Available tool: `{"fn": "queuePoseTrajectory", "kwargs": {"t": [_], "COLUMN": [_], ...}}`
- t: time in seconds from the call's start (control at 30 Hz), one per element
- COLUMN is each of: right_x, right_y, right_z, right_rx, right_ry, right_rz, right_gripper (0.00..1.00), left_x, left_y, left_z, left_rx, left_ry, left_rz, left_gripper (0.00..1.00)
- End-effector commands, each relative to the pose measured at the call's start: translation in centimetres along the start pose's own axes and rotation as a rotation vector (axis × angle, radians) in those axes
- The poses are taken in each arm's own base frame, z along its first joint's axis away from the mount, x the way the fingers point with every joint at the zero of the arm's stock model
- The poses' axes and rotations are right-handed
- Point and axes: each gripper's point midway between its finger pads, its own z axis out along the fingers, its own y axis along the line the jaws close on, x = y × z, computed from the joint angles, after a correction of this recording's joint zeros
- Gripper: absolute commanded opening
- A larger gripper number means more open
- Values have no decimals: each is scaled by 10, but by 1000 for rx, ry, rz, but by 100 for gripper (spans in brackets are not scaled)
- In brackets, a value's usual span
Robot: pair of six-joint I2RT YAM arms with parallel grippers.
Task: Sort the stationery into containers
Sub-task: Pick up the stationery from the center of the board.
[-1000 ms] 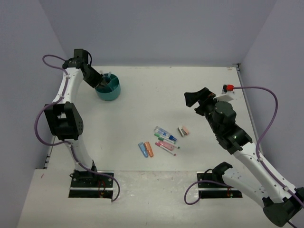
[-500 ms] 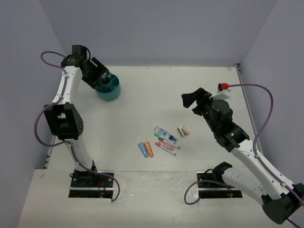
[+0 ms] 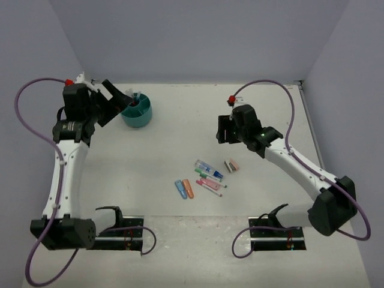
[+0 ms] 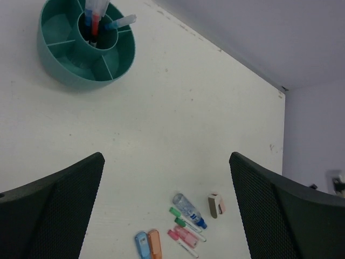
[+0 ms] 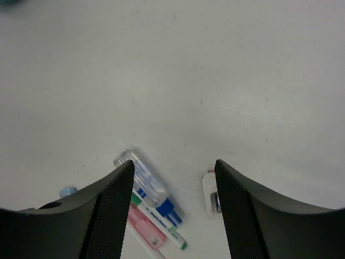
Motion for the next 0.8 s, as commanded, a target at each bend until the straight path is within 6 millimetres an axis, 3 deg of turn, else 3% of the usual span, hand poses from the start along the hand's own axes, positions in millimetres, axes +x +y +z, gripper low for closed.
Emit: {"fn": "queuePoseTrajectory", "kwargs": {"t": [0.0, 0.07, 0.17, 0.33, 0.47, 0.57, 0.63, 0.67, 0.77], "right_x": [58, 78, 102, 122, 116, 102, 90, 93, 65], "right_y": [12, 18, 26, 27, 19, 24, 22, 12, -11], "right_z": [5, 15, 28, 39, 38, 30, 22, 14, -17], "right_rx": [-104, -112, -63, 12, 100, 123, 144, 173, 213], "right_ry": [272, 344, 433, 491, 420, 308, 211, 174, 7], "right_rz": [-198, -267, -358, -370, -261, -89, 37, 94, 217], "right_gripper": [58, 52, 52, 52, 54, 62, 66, 73, 77], "left_x": [8, 40, 74, 98, 117, 127, 150, 157, 201], "left_y": [15, 33, 46, 54, 33, 26, 18, 3, -13], "left_z": [-13, -11, -7, -10, -9, 6, 20, 26, 50], "left_rx": [34, 43, 87, 125, 179, 105, 71, 59, 2], "left_ry": [-79, -15, 59, 82, 122, 143, 199, 213, 341], "left_rz": [203, 242, 256, 294, 379, 448, 513, 571, 783], "left_gripper": [100, 100, 100, 100, 100, 100, 100, 100, 100]}}
